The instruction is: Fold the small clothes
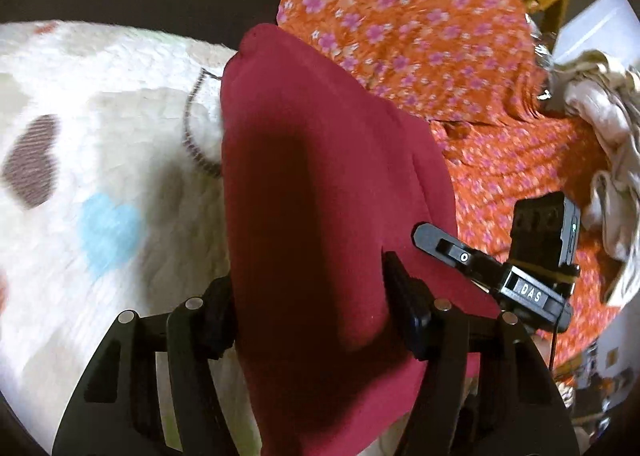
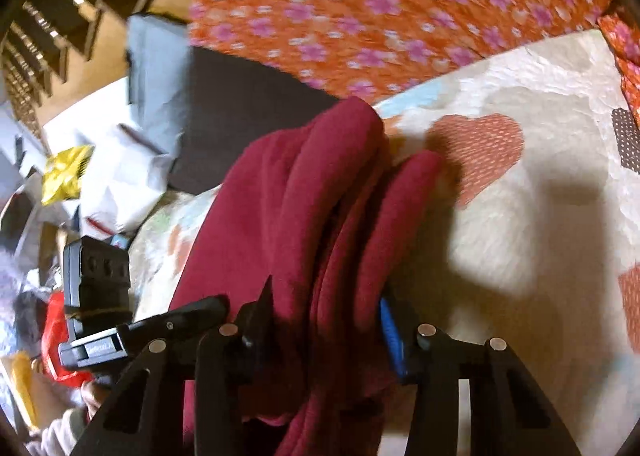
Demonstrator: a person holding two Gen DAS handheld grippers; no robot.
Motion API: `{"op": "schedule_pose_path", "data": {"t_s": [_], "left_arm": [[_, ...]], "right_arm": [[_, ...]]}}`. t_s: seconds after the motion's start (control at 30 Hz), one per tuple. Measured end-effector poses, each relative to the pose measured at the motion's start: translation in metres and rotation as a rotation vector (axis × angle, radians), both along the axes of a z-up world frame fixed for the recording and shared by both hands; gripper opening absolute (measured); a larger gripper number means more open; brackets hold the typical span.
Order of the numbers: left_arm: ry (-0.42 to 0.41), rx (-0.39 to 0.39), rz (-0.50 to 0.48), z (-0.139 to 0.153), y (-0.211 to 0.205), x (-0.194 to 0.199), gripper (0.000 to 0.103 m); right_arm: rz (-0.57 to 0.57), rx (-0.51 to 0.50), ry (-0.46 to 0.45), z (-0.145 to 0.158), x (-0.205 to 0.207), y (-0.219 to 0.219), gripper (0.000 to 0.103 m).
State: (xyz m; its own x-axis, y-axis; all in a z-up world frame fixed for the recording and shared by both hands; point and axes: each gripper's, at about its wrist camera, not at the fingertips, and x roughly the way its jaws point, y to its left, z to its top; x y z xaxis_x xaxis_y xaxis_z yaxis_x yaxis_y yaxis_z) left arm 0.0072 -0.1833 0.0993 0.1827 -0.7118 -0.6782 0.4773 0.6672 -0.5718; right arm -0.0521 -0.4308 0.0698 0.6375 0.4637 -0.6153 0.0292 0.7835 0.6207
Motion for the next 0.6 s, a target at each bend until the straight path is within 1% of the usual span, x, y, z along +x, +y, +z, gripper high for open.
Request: {"op": "schedule_pose_path", "data": {"t_s": [0.07,0.17,0.23,0.3,0.33,0.37,0.4,0.43,0.47,0.5,0.57,0.6], "left_arm": [[-0.004,0.029,0.01,0.01,0.023,-0.026,0.064],[0.022,0.065,0.038,0.009,0.054,-0.063,0.064],[0.041,0.074,0.059,0.0,0.069,-0.08,0.064],[0.074,0.105,0.079,-0.019,0.078,-0.089,0.064],[0.083,0.135,0.095,-0.029,0.079,-0.091,0.064],[0.075,0.179,0.113,-0.037,0.081,-0.094,0.064],[0.066,0.18,0.119,-0.038,0.084,-0.096,0.065],[0.057,0.17,0.129,-0.035,0.087,-0.098,0.065],[0.028,0.19,0.157,-0.027,0.09,-0.102,0.065],[-0.026,0.219,0.183,-0.016,0.091,-0.105,0.065],[-0.103,0.235,0.207,-0.001,0.09,-0.108,0.065],[-0.115,0.235,0.215,0.003,0.089,-0.106,0.065]], "right_arm": [[0.037,0.017,-0.019,0.009,-0.018,0.017,0.044],[0.095,0.029,-0.02,0.012,-0.047,0.047,0.044],[0.126,0.036,-0.004,0.005,-0.064,0.066,0.044],[0.132,0.011,0.028,-0.008,-0.073,0.079,0.045],[0.128,-0.006,0.056,-0.015,-0.074,0.084,0.046],[0.122,-0.059,0.112,-0.024,-0.075,0.091,0.048],[0.111,-0.103,0.141,-0.028,-0.075,0.094,0.052],[0.102,-0.141,0.147,-0.027,-0.08,0.096,0.053],[0.099,-0.154,0.124,-0.019,-0.087,0.098,0.053],[0.094,-0.169,0.099,-0.009,-0.093,0.099,0.053],[0.08,-0.213,0.034,0.017,-0.102,0.102,0.053],[0.079,-0.235,0.01,0.027,-0.103,0.104,0.05]]}}
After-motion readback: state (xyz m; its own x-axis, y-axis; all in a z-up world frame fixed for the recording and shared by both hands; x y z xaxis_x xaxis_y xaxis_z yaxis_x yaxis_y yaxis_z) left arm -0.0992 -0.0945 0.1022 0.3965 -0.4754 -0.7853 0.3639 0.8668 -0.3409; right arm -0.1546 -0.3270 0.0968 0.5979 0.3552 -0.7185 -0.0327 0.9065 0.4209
